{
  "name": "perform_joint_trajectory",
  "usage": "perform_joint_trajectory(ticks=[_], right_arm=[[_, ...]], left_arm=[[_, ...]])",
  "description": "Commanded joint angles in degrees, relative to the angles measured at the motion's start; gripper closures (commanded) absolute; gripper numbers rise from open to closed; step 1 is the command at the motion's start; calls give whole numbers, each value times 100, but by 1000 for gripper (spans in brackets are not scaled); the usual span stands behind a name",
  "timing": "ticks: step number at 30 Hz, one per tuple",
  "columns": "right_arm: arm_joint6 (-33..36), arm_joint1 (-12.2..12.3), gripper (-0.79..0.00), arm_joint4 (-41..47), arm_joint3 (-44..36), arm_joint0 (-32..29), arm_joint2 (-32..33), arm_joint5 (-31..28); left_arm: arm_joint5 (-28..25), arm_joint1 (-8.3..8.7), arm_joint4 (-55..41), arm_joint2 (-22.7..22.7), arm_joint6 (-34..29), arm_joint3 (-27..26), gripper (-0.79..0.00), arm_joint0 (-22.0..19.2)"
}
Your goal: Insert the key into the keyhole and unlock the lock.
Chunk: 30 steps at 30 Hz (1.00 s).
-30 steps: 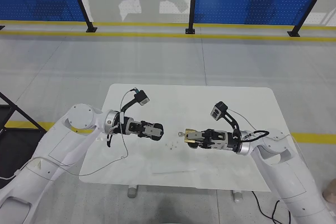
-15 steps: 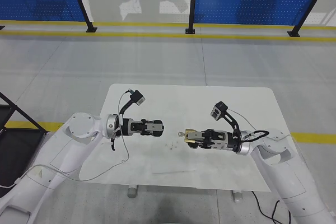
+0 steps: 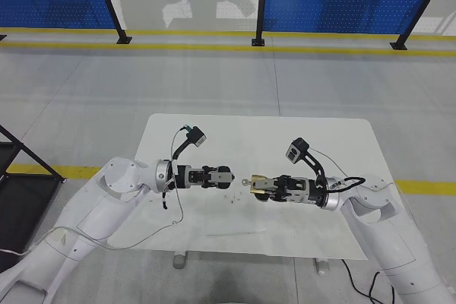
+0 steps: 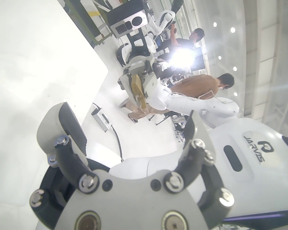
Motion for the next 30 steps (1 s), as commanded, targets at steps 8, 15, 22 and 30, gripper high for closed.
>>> perform_joint_trajectory(ticks=[8,15,22,30], right_arm=[[0,0,0,0,0,0,0,0],[0,0,0,0,0,0,0,0],[0,0,0,0,0,0,0,0],[0,0,0,0,0,0,0,0]], left_arm=[[246,-128,-17,115,167,-90,-351,-118],[424,-175,120,100,42,-57,-194,-178],[533,-176,164,-38,-43,-145,-148,-65],[601,-192,180,-154,-55,-311,-120,74]])
